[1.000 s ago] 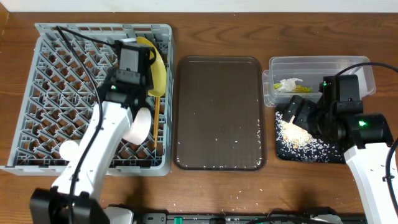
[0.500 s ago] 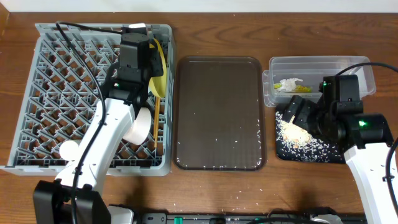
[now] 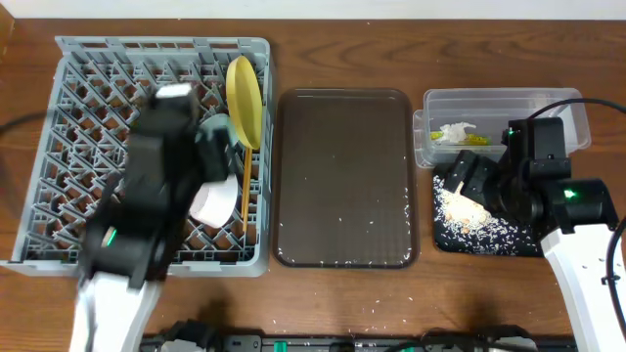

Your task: Sort waste into correct bins and load items into the dishwasher

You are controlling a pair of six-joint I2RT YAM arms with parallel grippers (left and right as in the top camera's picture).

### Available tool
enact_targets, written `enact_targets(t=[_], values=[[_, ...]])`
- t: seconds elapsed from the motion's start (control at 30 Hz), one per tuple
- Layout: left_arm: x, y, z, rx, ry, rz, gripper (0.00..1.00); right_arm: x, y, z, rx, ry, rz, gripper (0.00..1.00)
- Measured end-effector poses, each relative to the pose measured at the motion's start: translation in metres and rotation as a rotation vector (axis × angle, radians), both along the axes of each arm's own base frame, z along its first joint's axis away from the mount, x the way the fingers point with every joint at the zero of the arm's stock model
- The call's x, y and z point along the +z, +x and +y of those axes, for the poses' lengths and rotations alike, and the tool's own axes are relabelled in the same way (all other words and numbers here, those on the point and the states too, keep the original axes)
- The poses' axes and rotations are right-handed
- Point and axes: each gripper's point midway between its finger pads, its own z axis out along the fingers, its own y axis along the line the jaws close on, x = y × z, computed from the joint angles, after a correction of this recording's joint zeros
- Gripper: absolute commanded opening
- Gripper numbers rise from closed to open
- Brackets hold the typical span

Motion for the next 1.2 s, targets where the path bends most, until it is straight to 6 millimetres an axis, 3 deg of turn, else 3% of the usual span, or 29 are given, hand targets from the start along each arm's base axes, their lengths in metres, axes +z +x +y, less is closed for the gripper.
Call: enact_targets(t=[0.03, 0.17, 0.27, 0.4, 0.5, 0.6, 0.9, 1.2], values=[[0.008, -0.025, 0.005, 0.009, -0.015, -0.009, 0.86, 0.0, 0.0, 0.0, 0.0, 0.0, -0.001, 0.99], [0.02, -0.064, 0.005, 0.003, -0.086, -0.039, 0.9, 0.0, 0.0, 0.0, 0.0, 0.0, -0.001, 0.99], [0.032, -0.079, 0.004, -0.011, -0.121, -0.091, 0.91, 0.0, 0.0, 0.0, 0.0, 0.0, -0.001, 0.99], [0.023, -0.104, 0.007, -0.018, -0.122, -0.05, 0.92, 0.0, 0.0, 0.0, 0.0, 0.0, 0.0, 0.99], [0.023, -0.107, 0.015, 0.015, -0.096, -0.062, 0.92, 0.0, 0.0, 0.0, 0.0, 0.0, -0.001, 0.99], [0.027, -0.092, 0.024, 0.071, -0.091, -0.159, 0.92, 0.0, 0.0, 0.0, 0.0, 0.0, -0.001, 0.99], [-0.011, -0.089, 0.034, 0.088, -0.104, -0.437, 0.93, 0.0, 0.0, 0.0, 0.0, 0.0, -0.001, 0.99], [-0.088, -0.073, 0.029, 0.062, -0.11, -0.536, 0.93, 0.0, 0.0, 0.0, 0.0, 0.0, 0.0, 0.99]])
